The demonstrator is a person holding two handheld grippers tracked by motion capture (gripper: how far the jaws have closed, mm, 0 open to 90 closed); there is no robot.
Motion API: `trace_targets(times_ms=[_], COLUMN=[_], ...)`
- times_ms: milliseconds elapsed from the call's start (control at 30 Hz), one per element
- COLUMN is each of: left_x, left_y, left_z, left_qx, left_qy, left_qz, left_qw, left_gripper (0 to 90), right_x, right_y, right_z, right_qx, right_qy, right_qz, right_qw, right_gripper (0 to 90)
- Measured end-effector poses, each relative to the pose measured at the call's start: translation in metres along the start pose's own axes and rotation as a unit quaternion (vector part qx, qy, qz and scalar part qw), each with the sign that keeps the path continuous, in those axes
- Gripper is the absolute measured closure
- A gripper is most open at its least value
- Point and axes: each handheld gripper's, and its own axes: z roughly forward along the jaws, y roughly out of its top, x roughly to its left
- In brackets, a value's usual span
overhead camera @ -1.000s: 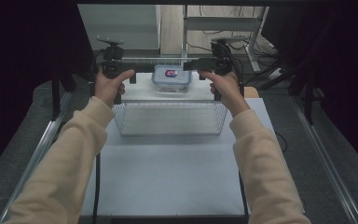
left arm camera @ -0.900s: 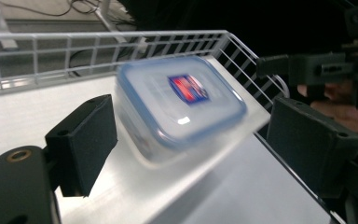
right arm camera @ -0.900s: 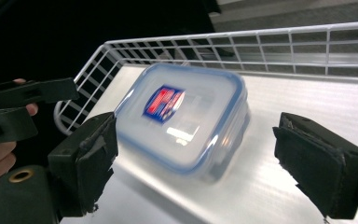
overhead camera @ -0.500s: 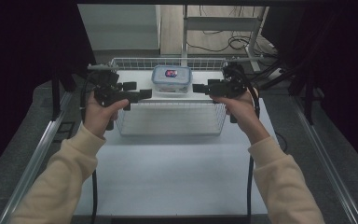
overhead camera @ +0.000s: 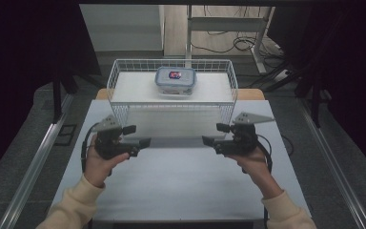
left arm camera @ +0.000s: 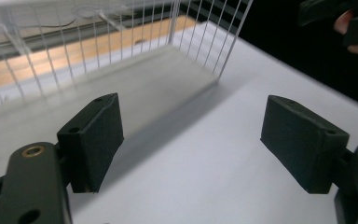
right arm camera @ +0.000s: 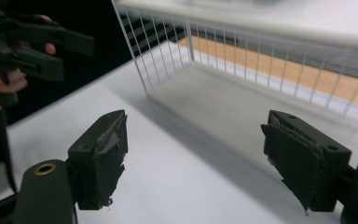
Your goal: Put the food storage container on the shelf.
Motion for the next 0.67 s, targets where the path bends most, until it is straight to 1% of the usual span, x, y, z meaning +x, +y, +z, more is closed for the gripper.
trace_targets(times_ms=[67,133,167,200,233,267,300,333,367,400,467,533,600,667], left_x=[-0.003,-0.003,-0.004,-0.003,-0.004,-0.006,-0.008,-0.009,-0.011,-0.011,-0.01,-0.007,-0.004,-0.001], left_y=[-0.021,-0.043,-0.053,-0.062,-0.071,-0.076,-0.081,-0.082,-0.081,-0.08,-0.077,-0.077,-0.077,-0.078], left_z=[0.006,0.014,0.019,0.024,0.03,0.032,0.034,0.035,0.035,0.034,0.032,0.031,0.031,0.032], left_qx=[0.015,0.035,0.049,0.068,0.092,0.1,0.108,0.115,0.112,0.101,0.084,0.079,0.081,0.083], left_qy=[0.002,0.002,0.005,0.01,0.022,0.031,0.037,0.037,0.041,0.042,0.041,0.049,0.05,0.054], left_qz=[0.0,-0.001,-0.003,-0.002,0.004,0.011,0.021,0.029,0.034,0.034,0.027,0.029,0.021,0.021], left_qw=[0.9999,0.9994,0.9988,0.9976,0.9955,0.9945,0.9933,0.9922,0.9923,0.9935,0.9953,0.9952,0.9952,0.9949], left_gripper=[20.4,20.5,20.6,20.6,20.0,19.1,19.3,19.2,18.4,18.7,19.2,19.2,19.0,18.8], right_x=[0.0,-0.002,-0.004,-0.007,-0.009,-0.011,-0.011,-0.013,-0.013,-0.014,-0.014,-0.014,-0.013,-0.011], right_y=[-0.02,-0.038,-0.047,-0.055,-0.063,-0.07,-0.074,-0.078,-0.081,-0.082,-0.082,-0.083,-0.085,-0.089], right_z=[0.0,0.0,0.0,0.002,0.004,0.005,0.005,0.005,0.006,0.006,0.006,0.008,0.01,0.012], right_qx=[0.003,0.006,0.006,0.009,0.019,0.023,0.023,0.024,0.03,0.033,0.03,0.029,0.034,0.035], right_qy=[-0.019,-0.027,-0.031,-0.032,-0.033,-0.042,-0.047,-0.047,-0.043,-0.047,-0.051,-0.051,-0.057,-0.066], right_qz=[-0.014,-0.015,-0.01,-0.002,0.003,0.007,0.01,0.015,0.018,0.017,0.017,0.02,0.013,0.002], right_qw=[0.9997,0.9995,0.9995,0.9995,0.9993,0.9988,0.9986,0.9985,0.9985,0.9982,0.9981,0.9981,0.9977,0.9972], right_gripper=[21.8,21.8,21.8,21.9,21.9,22.0,22.5,22.5,22.5,22.5,22.4,21.9,20.4,19.7])
